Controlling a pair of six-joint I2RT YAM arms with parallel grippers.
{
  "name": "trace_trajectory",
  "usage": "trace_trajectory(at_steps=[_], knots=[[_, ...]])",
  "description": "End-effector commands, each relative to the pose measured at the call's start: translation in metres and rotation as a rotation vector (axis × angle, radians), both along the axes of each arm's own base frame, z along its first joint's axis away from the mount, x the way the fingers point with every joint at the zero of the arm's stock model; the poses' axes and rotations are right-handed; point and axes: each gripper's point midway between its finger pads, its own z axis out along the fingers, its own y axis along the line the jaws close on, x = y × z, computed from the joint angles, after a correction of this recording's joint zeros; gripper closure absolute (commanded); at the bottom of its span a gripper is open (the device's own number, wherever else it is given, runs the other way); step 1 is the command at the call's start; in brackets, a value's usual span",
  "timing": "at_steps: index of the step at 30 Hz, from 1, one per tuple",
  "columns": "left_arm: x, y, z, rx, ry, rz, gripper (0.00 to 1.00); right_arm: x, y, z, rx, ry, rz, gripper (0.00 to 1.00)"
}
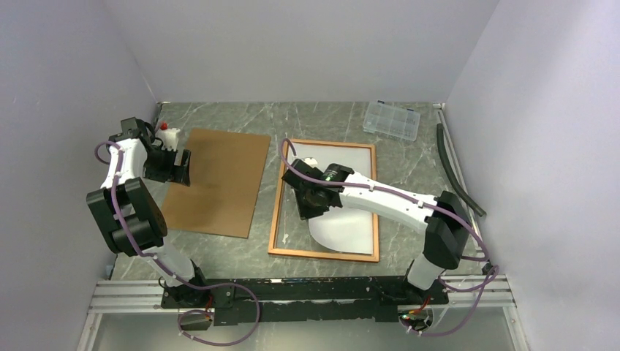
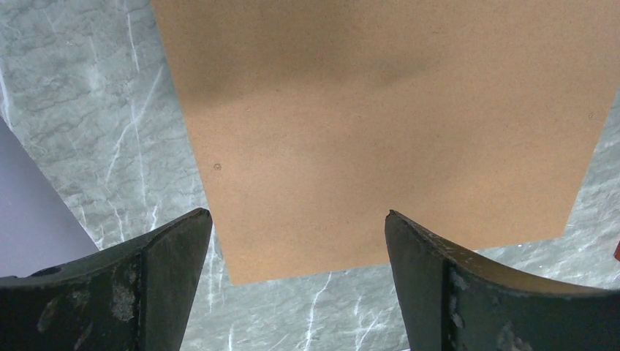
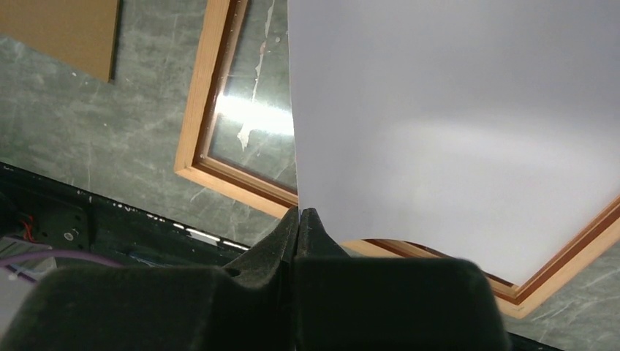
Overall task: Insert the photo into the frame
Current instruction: Turn over the photo from the photo frame.
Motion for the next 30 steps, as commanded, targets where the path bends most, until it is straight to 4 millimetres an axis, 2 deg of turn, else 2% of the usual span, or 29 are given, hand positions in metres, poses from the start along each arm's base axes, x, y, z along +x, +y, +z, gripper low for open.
trace_trajectory(at_steps=[1, 5, 8, 12, 19, 21, 22, 26, 30], knots=[[0.003, -0.004, 0.015, 0.003, -0.045, -0.028, 0.06, 0.010, 0.005, -0.002, 0.013, -0.043, -0.014, 1.00], [0.003, -0.004, 0.015, 0.003, -0.041, -0.029, 0.06, 0.009, 0.011, -0.007, 0.020, -0.024, 0.003, 0.97], [0.003, -0.004, 0.016, 0.002, -0.042, -0.030, 0.06, 0.008, 0.012, -0.011, 0.017, -0.017, 0.015, 0.88], [0.003, -0.004, 0.015, 0.004, -0.036, -0.031, 0.06, 0.008, 0.013, -0.007, 0.019, -0.018, 0.033, 0.65], [0.001, 0.001, 0.013, 0.025, -0.019, -0.040, 0.06, 0.011, 0.023, 0.018, 0.075, -0.056, 0.069, 0.22], [0.000, 0.002, 0.013, 0.033, -0.015, -0.043, 0.06, 0.010, 0.024, 0.023, 0.090, -0.058, 0.077, 0.04], [0.000, 0.003, 0.014, 0.038, -0.015, -0.047, 0.06, 0.010, 0.025, 0.025, 0.098, -0.059, 0.083, 0.01], [-0.001, 0.005, 0.018, 0.043, -0.011, -0.049, 0.06, 0.010, 0.030, 0.040, 0.132, -0.078, 0.106, 0.00], [-0.001, 0.008, 0.022, 0.050, -0.010, -0.043, 0.06, 0.021, 0.040, 0.063, 0.183, -0.134, 0.081, 0.00]])
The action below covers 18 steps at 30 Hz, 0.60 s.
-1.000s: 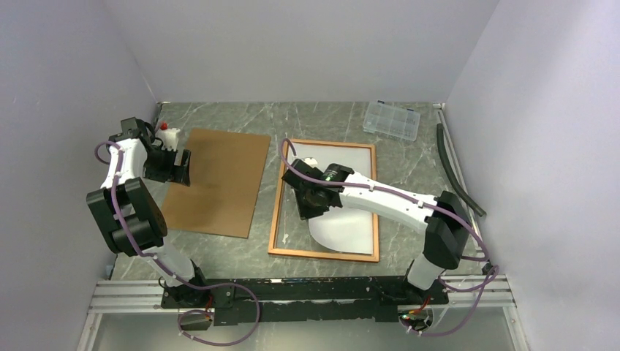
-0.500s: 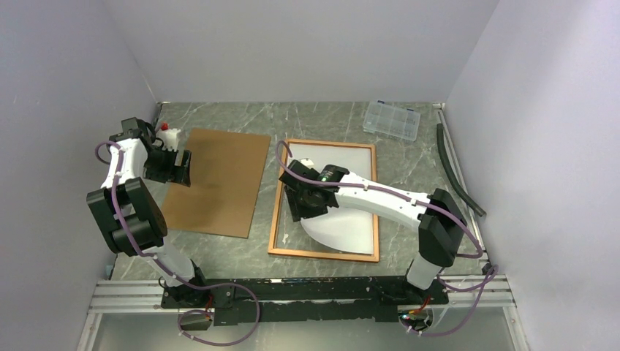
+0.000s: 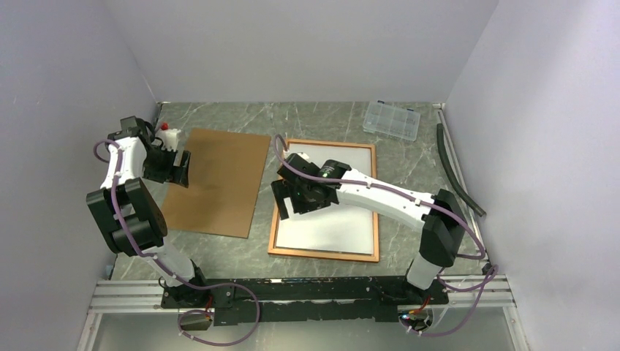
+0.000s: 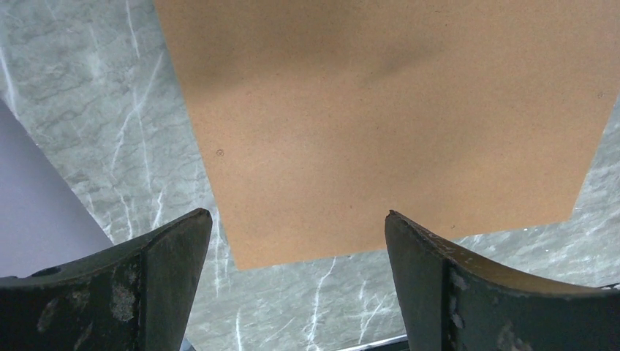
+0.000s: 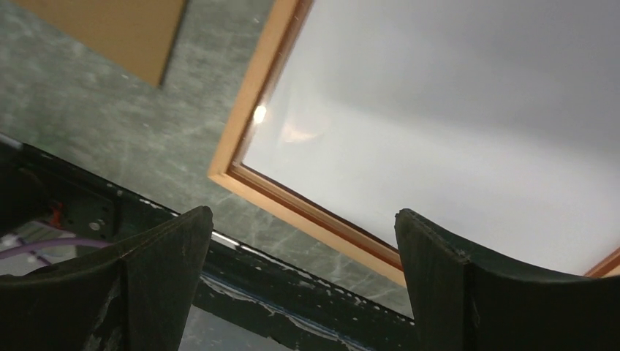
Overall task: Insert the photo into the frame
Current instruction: Turn over the photo from the photo frame, then pick up the photo frame item at the center of the board.
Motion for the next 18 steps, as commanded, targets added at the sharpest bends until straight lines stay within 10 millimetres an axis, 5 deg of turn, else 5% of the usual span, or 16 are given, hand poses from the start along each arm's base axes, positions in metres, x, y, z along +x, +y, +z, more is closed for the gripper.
trace_trajectory(at_steps=[1, 3, 8, 13, 18], knots=[[0.007, 0.009, 0.020, 0.041, -0.041, -0.012, 0.06, 0.022, 0.023, 0.066, 0.166, -0.142, -0.031, 0.00], [0.008, 0.014, 0.024, 0.057, -0.048, -0.002, 0.06, 0.032, 0.041, 0.084, 0.264, -0.180, -0.010, 0.00], [0.011, 0.037, 0.026, 0.102, -0.042, 0.055, 0.06, 0.048, 0.100, 0.082, 0.472, -0.131, 0.095, 0.00], [0.017, 0.080, 0.014, 0.230, -0.044, 0.169, 0.12, 0.084, 0.138, 0.050, 0.382, -0.131, 0.026, 0.00], [0.024, 0.107, -0.009, 0.330, -0.043, 0.251, 0.19, 0.114, 0.152, 0.007, 0.322, -0.139, -0.045, 0.00]])
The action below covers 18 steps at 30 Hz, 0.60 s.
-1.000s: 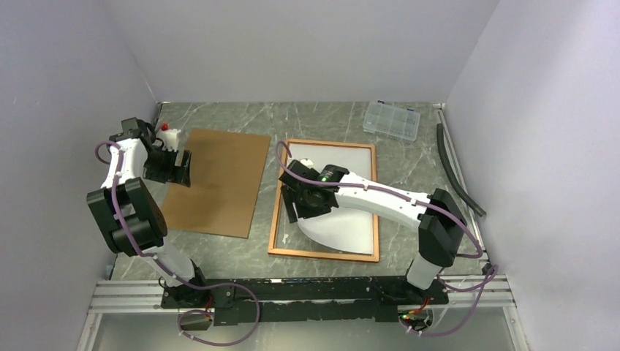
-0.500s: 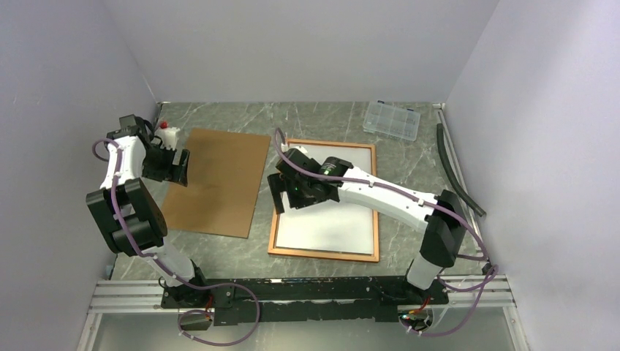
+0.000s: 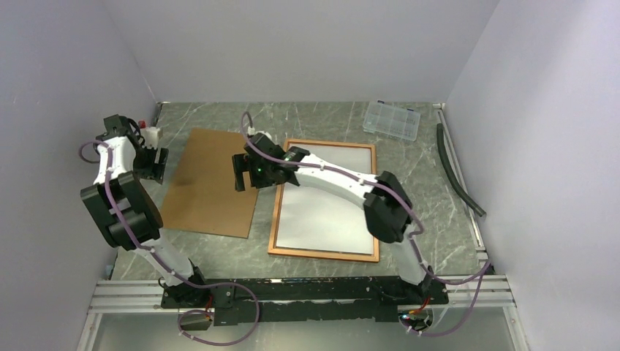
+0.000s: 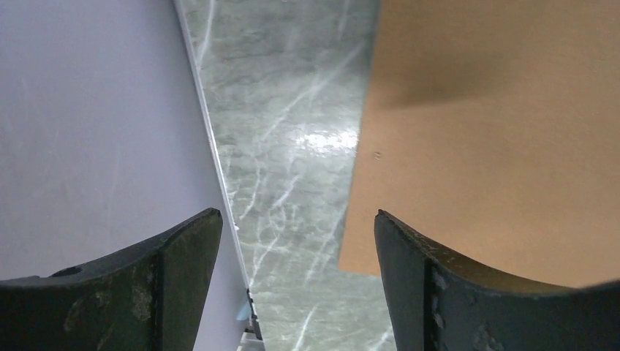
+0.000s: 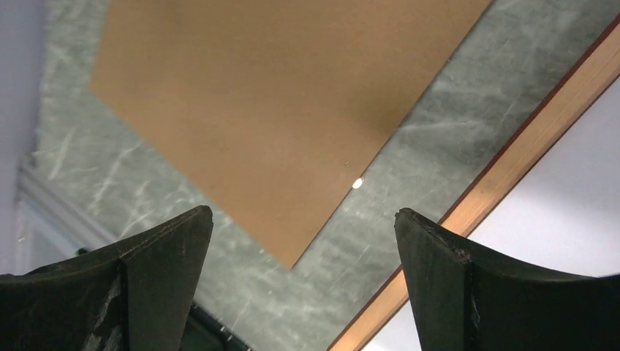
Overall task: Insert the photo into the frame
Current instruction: Pick up the photo frame item at the center of the board.
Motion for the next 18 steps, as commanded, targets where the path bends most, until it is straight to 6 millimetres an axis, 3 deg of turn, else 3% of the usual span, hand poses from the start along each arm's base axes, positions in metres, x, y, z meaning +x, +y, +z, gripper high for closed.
trace_trajectory(at_steps=[1, 12, 18], knots=[[0.012, 0.029, -0.017, 0.114, -0.018, 0.093, 0.20, 0.024, 0.012, -0.020, -0.007, 0.000, -0.074, 0.00], [0.023, 0.025, -0.066, 0.038, 0.037, 0.148, 0.34, 0.035, 0.020, -0.073, 0.001, 0.097, -0.151, 0.00], [0.023, 0.008, -0.088, 0.022, 0.093, 0.103, 0.40, 0.041, 0.013, -0.097, -0.020, 0.150, -0.201, 0.00]])
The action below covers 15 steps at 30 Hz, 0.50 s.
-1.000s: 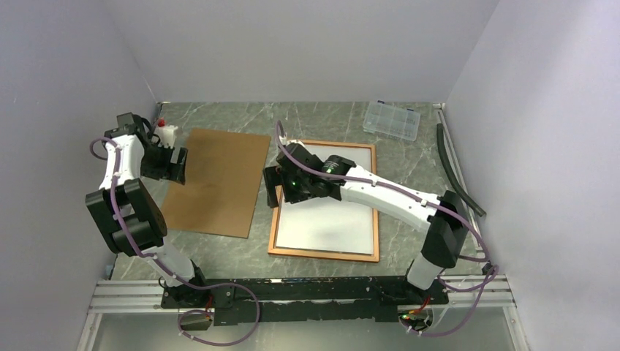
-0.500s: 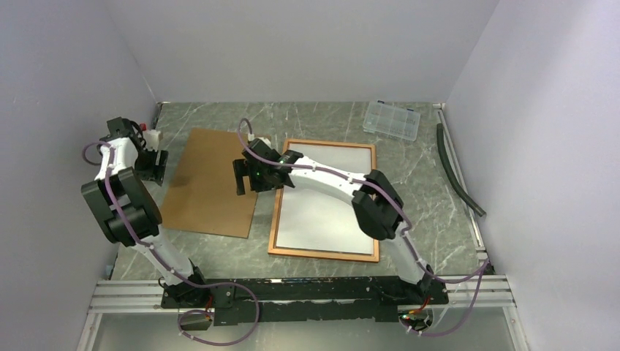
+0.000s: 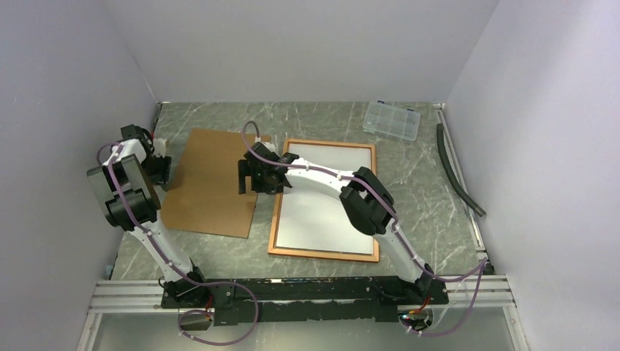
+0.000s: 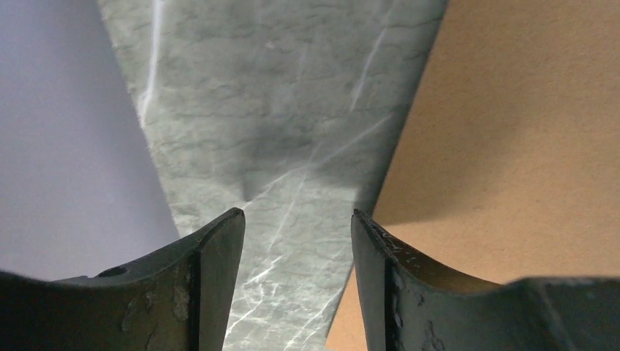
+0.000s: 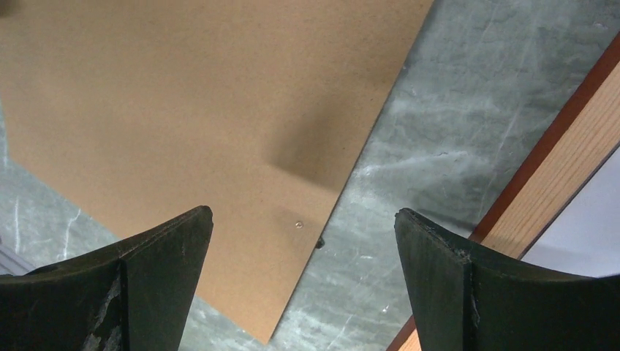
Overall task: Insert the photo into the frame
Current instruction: Pick up the photo frame item at the center of the board.
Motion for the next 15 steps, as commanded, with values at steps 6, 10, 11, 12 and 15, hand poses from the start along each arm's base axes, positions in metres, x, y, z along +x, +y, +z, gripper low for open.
trace_trajectory(at_steps=[6, 10, 11, 12, 15], knots=[[-0.004, -0.044, -0.025, -0.120, 0.074, -0.076, 0.44, 0.021, 0.001, -0.019, 0.058, 0.051, -0.099, 0.00], [-0.014, -0.058, -0.031, -0.187, 0.111, -0.096, 0.49, 0.017, 0.014, -0.021, 0.094, 0.094, -0.074, 0.00], [-0.016, -0.061, -0.032, -0.202, 0.119, -0.101, 0.51, 0.016, 0.017, -0.021, 0.106, 0.104, -0.071, 0.00], [-0.018, -0.064, -0.033, -0.214, 0.125, -0.108, 0.52, 0.015, 0.020, -0.019, 0.124, 0.110, -0.064, 0.00], [-0.023, -0.071, -0.038, -0.247, 0.147, -0.124, 0.56, 0.015, 0.028, -0.009, 0.185, 0.123, -0.055, 0.00]])
